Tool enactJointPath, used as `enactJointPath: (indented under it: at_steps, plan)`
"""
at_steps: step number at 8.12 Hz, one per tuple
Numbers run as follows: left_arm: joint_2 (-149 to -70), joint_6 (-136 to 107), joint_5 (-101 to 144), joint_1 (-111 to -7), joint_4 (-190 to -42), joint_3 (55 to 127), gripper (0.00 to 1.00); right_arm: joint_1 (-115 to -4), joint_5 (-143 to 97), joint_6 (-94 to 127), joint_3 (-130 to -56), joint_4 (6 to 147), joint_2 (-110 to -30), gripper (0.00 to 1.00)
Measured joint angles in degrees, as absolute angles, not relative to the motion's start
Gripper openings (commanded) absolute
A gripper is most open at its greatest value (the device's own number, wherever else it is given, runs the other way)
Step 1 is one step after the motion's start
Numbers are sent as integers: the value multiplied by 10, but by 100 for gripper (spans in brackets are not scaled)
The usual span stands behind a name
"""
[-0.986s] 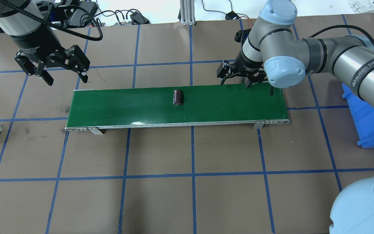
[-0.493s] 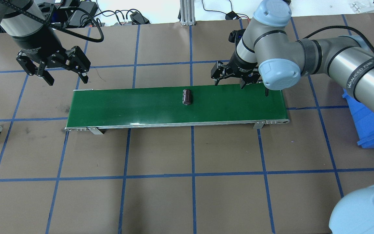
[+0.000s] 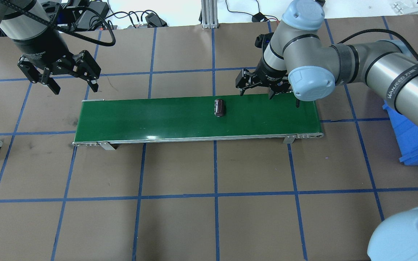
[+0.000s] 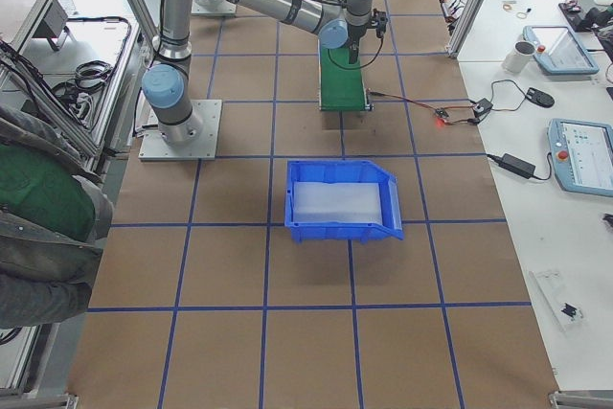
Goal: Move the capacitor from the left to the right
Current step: 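Lower the right gripper over the belt as the capacitor rides toward it, then close the right gripper on the capacitor on the belt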
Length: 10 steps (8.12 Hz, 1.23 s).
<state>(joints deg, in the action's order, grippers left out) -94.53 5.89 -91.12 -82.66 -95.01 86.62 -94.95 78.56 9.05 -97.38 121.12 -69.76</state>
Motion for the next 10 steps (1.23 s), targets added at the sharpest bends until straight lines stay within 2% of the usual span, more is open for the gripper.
enactJointPath:
  at_steps: [10]
  plan:
    - [-941, 59, -911, -826, -949, 866, 100, -951, 786, 95, -990, 1216, -693, 96]
